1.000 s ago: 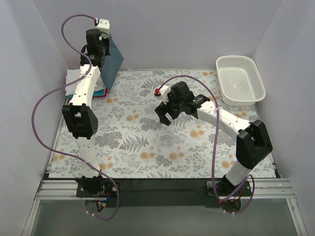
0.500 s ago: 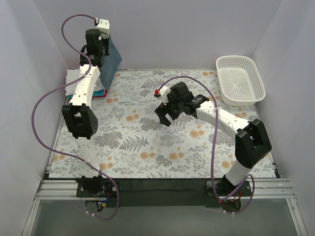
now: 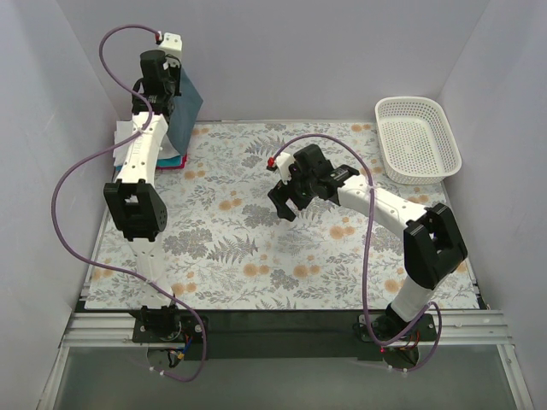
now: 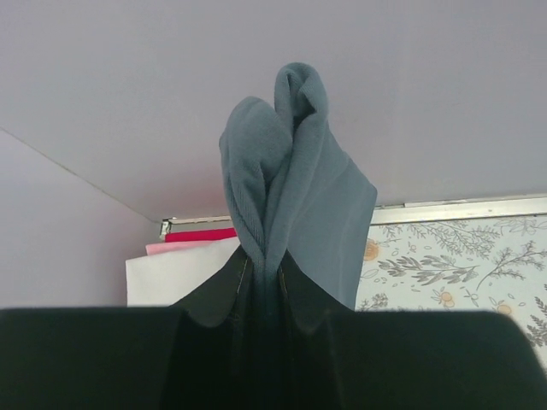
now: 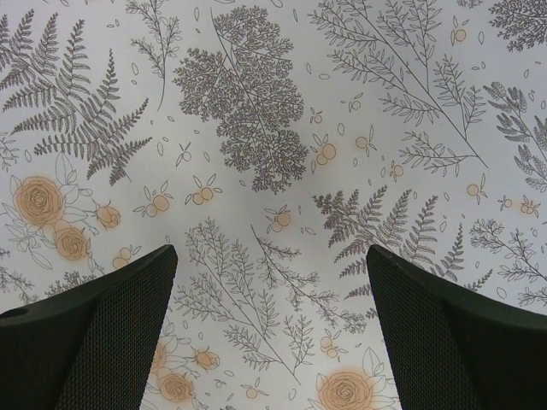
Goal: Fold and stack the t-shirts
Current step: Neatly place the folded tshirt to the corner
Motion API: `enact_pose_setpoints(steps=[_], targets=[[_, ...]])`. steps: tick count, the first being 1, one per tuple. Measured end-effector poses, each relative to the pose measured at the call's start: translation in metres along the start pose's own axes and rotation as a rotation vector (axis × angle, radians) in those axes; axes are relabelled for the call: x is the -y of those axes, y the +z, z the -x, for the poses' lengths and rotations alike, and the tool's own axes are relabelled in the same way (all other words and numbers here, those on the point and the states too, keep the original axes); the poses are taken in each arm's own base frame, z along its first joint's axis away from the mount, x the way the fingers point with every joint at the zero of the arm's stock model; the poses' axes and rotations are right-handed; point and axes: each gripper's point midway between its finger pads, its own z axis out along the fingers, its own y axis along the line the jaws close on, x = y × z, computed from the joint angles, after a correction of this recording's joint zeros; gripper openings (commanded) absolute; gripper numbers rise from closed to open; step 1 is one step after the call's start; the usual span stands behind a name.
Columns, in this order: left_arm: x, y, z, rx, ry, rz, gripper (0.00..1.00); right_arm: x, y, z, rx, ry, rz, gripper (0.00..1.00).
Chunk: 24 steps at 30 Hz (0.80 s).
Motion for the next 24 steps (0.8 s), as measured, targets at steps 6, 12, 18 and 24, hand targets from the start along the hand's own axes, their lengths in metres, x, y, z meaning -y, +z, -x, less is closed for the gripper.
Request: enact_pose_setpoints(steps=[6,12,18,24], targets=[[-0.014,0.003,-0.004,-0.001,0.011,0.022,0.00,0.000,0.003,-0.002,-0.010,0.011,0.004,0.98],[-0.027,0.008,-0.015,-0.014,0.034,0.041,0.00,0.000,0.004,0.000,-0.007,0.015,0.006,0.98],[-0.052,0.019,-0.033,-0.037,0.062,0.078,0.00,0.000,0.004,0.001,-0.008,0.017,0.009,0.98],[-0.074,0.027,-0.051,-0.063,0.088,0.107,0.00,0.000,0.009,0.000,-0.018,0.021,0.013,0.98]])
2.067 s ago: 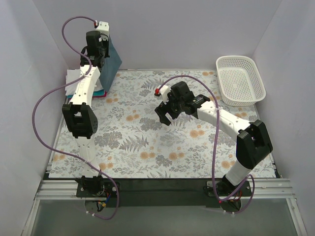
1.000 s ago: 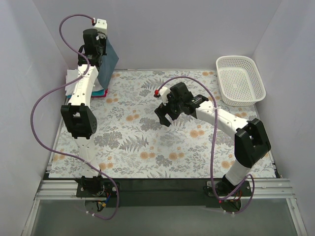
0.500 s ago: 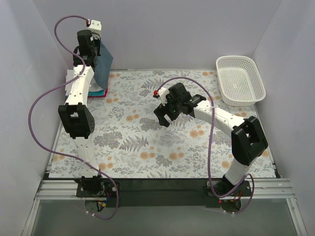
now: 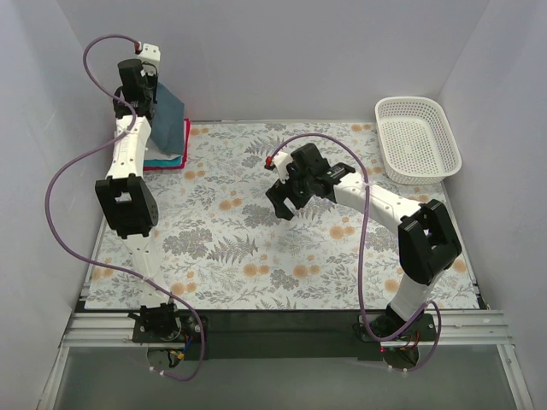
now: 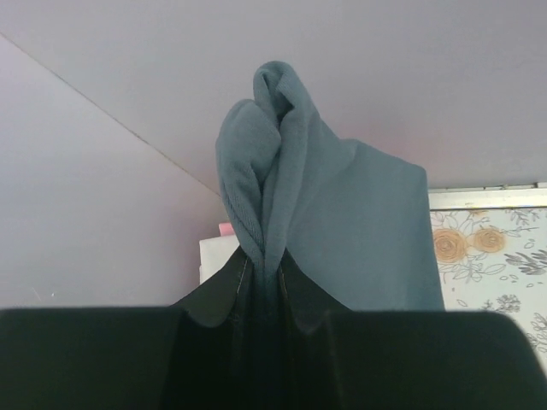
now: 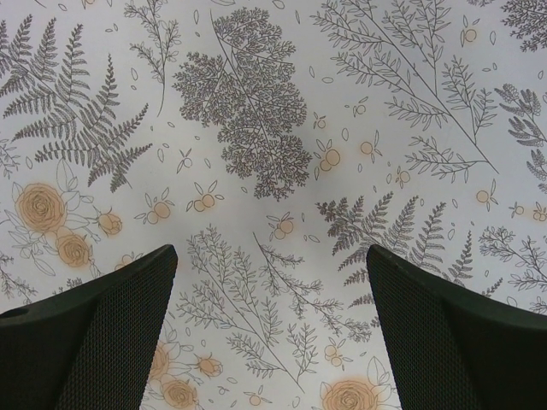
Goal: Fold and stack the t-shirts
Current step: Neatly place the folded tshirt to the corner
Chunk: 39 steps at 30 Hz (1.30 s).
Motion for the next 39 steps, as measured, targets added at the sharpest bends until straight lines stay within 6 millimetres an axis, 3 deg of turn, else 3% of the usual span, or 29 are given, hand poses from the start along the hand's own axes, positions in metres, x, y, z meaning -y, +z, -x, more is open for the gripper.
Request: enact_pose_setpoints(steps=[13,21,27,28,32,34,36,39], targets=[[-0.014,0.029,-0.049,-0.048,0.036,-0.022,0.00,-0.001,0.010,-0.007,-0.037,0.013,0.019,0.98],[-0.029,0.037,-0.058,-0.040,0.061,-0.018,0.00,-0.002,0.013,-0.006,-0.041,0.012,0.028,0.98],[-0.034,0.051,-0.081,-0.056,0.101,-0.019,0.00,-0.003,0.016,-0.007,-0.049,0.015,0.033,0.98],[-0.036,0.055,-0.088,-0.067,0.109,-0.018,0.05,-0.003,0.016,-0.007,-0.049,0.015,0.033,0.98],[-0.050,0.068,-0.105,-0.086,0.145,0.024,0.51,-0.003,0.016,-0.008,-0.049,0.015,0.034,0.98],[-0.058,0.071,-0.113,-0.097,0.159,0.047,0.83,-0.004,0.016,-0.008,-0.049,0.015,0.034,0.98],[-0.068,0.071,-0.112,-0.096,0.165,0.068,0.84,-0.004,0.016,-0.007,-0.049,0.015,0.034,0.98],[-0.084,0.069,-0.093,-0.052,0.172,0.103,0.85,-0.003,0.016,-0.007,-0.049,0.014,0.033,0.98]])
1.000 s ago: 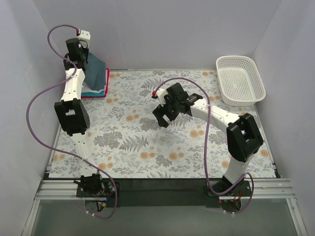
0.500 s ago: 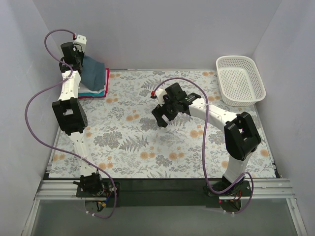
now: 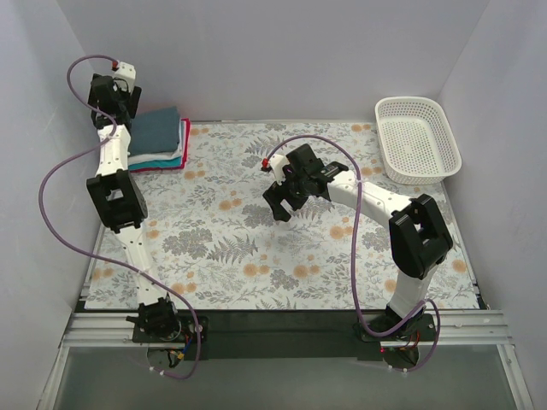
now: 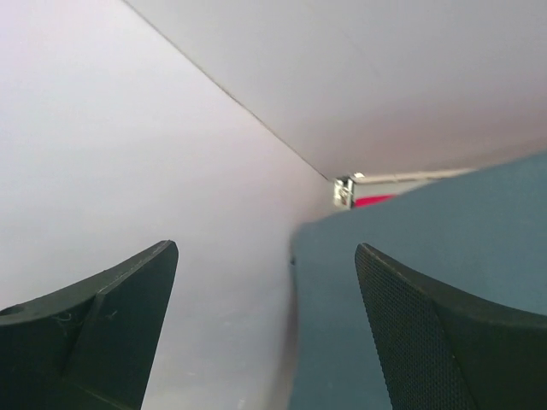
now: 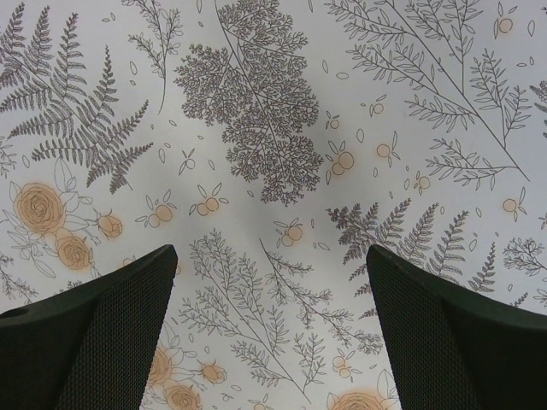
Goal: Fold and stack the t-shirts
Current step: Neatly place the folded tshirt to the corner
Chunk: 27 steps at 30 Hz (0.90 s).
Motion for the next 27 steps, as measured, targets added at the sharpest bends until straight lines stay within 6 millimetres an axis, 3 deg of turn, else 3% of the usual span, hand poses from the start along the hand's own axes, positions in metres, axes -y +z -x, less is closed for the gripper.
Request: enact_pose_setpoints(steps=[3,8,12,15,19,21,24,27], targets=[[-0.016,-0.008,0.018,0.037,-0.006,0.020,0.86,0.001,-0.001,0.000,0.001,0.000,-0.002,0.98],[-0.020,-0.039,0.043,0.040,-0.050,-0.050,0.87,0.010,-0.017,0.004,0.023,0.020,-0.014,0.98],[-0.019,-0.088,0.076,0.049,-0.125,-0.150,0.88,0.036,-0.053,0.009,0.082,0.073,-0.047,0.98],[-0.007,-0.135,0.106,0.050,-0.189,-0.231,0.89,0.064,-0.089,0.007,0.136,0.145,-0.076,0.98],[0.038,-0.194,0.138,0.051,-0.287,-0.389,0.89,0.110,-0.140,-0.010,0.206,0.265,-0.146,0.98],[0.069,-0.221,0.142,0.027,-0.332,-0.485,0.90,0.128,-0.163,-0.024,0.227,0.324,-0.187,0.98],[0.114,-0.257,0.129,-0.052,-0.387,-0.625,0.91,0.145,-0.188,-0.047,0.236,0.405,-0.232,0.98],[0.155,-0.288,0.097,-0.172,-0.446,-0.746,0.92,0.141,-0.193,-0.073,0.212,0.468,-0.232,0.98]])
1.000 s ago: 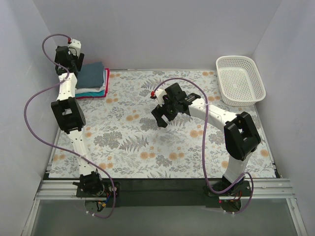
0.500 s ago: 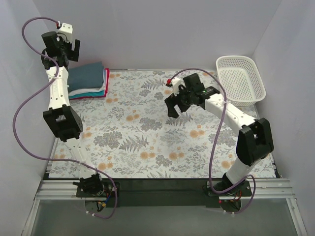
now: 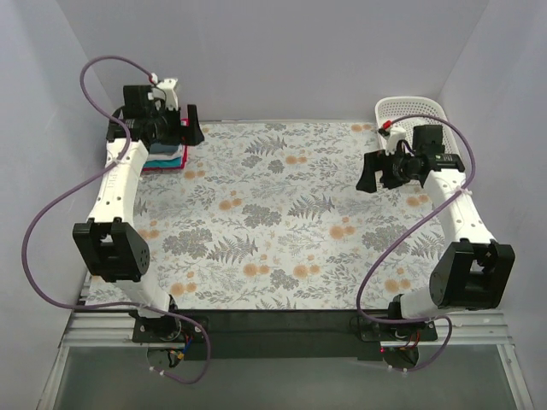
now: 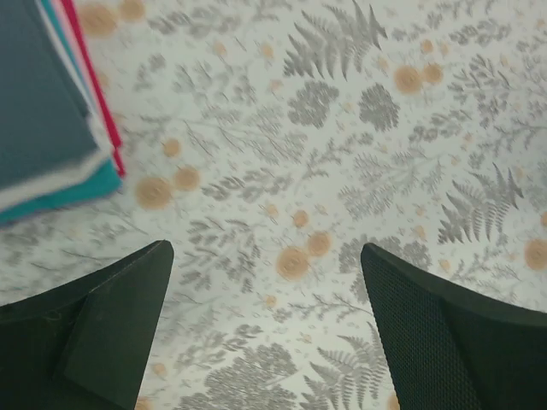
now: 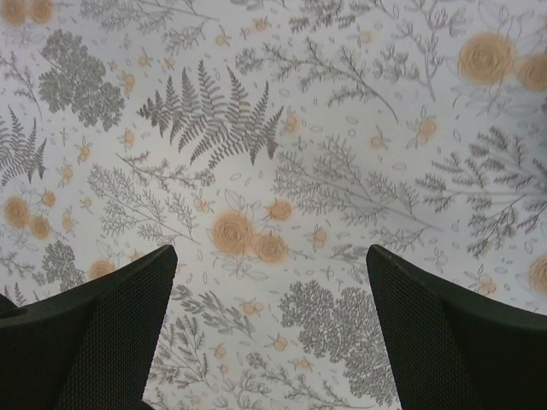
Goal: Fold and stack the t-shirts
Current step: Neatly place the folded tshirt to the corner
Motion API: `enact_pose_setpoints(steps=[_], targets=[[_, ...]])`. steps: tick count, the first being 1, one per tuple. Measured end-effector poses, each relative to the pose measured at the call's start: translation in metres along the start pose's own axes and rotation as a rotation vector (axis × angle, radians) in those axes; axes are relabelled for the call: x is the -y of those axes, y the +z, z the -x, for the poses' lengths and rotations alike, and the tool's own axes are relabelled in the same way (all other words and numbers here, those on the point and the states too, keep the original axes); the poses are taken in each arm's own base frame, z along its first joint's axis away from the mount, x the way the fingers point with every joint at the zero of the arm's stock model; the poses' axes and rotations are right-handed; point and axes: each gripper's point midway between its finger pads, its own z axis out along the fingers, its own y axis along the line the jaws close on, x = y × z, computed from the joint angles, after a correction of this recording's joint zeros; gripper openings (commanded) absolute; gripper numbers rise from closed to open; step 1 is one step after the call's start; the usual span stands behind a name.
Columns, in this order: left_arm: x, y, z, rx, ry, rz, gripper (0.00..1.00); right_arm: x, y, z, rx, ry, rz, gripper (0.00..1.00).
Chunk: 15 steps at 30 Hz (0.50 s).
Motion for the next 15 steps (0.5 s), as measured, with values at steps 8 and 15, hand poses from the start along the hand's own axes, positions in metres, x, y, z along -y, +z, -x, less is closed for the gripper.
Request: enact_pose_setpoints(steps=[8,15], targets=[[0.038,-0.021,-0.151,-0.278,-0.180,-0.113,0.93,-0.012,-0.005,-0.087,-0.145,0.087,0.021,0.98],[0.060,-0.055,-0.189,-0.283,-0.168,-0.144,0.93,-0.029,-0.012,-0.130,-0.192,0.097,0.050,0.98]])
